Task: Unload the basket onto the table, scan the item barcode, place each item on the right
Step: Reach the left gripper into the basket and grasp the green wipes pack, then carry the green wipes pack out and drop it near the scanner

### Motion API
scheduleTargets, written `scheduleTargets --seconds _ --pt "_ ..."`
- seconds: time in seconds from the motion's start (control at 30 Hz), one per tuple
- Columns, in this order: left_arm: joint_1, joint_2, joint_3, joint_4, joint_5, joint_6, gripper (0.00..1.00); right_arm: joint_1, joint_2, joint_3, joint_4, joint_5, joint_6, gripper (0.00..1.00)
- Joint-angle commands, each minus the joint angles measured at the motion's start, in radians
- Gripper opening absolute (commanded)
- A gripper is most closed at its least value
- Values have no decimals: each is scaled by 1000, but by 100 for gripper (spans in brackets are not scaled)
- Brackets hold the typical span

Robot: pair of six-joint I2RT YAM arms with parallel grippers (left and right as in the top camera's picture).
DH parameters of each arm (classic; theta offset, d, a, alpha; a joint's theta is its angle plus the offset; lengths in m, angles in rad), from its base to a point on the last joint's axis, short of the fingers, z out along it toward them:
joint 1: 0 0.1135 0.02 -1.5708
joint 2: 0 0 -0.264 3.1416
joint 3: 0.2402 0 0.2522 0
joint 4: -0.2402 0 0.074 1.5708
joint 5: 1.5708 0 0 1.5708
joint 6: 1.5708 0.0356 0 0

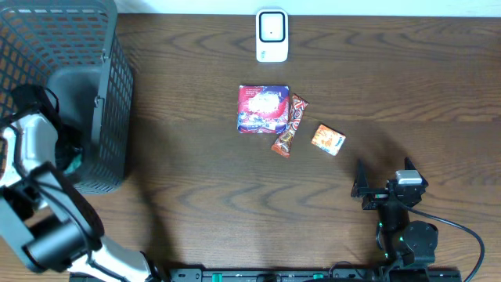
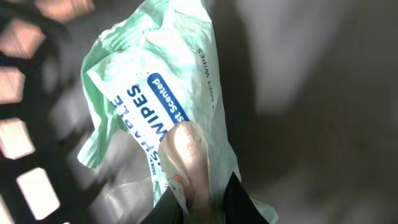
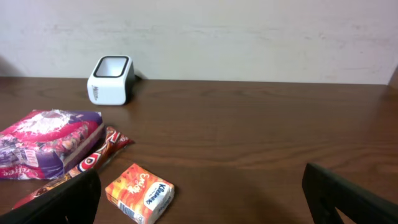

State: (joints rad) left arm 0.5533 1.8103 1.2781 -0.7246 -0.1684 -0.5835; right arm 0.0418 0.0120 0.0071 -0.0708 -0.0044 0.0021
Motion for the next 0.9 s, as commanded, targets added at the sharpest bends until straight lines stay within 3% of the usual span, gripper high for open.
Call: scheduleTargets --seconds 0.0,0.2,0.4,0.5,0.7,0.87 --pt "-12 -156 88 40 -16 86 7 5 -6 -2 -4 -1 -14 99" --pt "-63 -414 105 194 64 145 7 5 -6 -2 -4 -1 -14 99" --pt "-208 -579 104 378 360 145 7 5 -6 -2 -4 -1 -14 99" --pt "-348 -585 104 430 493 146 8 5 -6 -2 -4 -1 -14 99" --pt "-683 -490 104 435 497 284 7 5 -6 -2 -4 -1 -14 99" --pt "-902 -342 104 527 497 287 7 5 -6 -2 -4 -1 -14 99"
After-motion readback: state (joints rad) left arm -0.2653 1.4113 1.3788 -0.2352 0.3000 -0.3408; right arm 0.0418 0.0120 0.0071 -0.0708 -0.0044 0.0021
